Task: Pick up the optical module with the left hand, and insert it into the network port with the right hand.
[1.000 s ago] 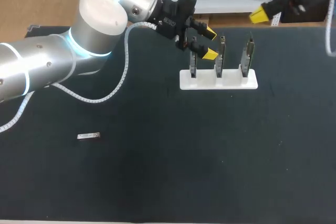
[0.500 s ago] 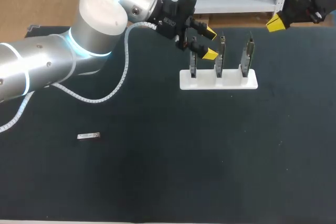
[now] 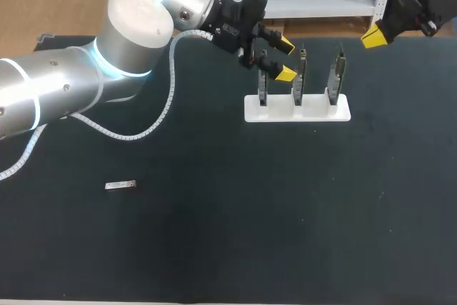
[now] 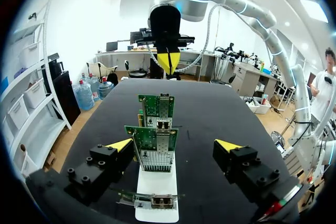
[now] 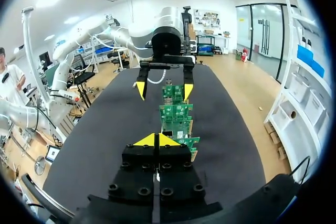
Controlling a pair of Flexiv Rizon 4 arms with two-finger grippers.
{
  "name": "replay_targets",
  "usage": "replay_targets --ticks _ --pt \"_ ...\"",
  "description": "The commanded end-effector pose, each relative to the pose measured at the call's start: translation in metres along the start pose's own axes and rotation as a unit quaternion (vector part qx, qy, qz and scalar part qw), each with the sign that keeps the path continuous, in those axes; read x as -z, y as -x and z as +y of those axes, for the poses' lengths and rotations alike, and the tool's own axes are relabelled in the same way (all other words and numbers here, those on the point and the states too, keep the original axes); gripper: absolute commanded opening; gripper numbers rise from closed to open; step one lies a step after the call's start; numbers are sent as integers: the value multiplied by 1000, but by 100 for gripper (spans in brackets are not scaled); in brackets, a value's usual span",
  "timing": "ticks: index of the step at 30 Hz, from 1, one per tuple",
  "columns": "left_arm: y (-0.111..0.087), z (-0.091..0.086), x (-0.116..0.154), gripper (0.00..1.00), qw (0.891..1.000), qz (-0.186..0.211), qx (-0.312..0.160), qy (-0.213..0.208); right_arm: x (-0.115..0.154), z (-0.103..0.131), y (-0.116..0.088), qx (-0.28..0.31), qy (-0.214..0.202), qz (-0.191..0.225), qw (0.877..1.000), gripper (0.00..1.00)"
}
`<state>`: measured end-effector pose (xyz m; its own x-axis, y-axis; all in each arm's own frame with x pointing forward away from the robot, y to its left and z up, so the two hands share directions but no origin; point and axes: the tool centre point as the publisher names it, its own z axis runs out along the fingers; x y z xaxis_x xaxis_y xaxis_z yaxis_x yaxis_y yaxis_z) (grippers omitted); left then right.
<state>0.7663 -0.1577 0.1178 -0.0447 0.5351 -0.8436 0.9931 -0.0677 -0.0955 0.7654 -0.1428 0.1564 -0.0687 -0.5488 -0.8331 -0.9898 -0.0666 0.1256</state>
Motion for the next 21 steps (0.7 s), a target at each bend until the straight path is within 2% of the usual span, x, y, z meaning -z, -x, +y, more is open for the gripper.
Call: replay_targets --ticks 1,10,11,12,13,21 --pt "1 2 0 100 1000 2 1 -2 -2 4 0 4 -8 4 1000 0" --pt "1 2 0 100 1000 2 1 -2 -4 4 2 6 -16 5 1000 0" --pt "1 2 0 100 1000 2 1 -2 -5 4 2 5 -16 5 1000 16" --pt "1 2 0 100 1000 2 1 -2 -5 3 2 5 -15 5 1000 83" --pt "1 2 0 100 1000 2 1 -2 -5 3 3 4 -16 6 1000 100" --pt "1 2 0 100 1000 2 1 -2 -5 3 3 4 -16 6 1000 100"
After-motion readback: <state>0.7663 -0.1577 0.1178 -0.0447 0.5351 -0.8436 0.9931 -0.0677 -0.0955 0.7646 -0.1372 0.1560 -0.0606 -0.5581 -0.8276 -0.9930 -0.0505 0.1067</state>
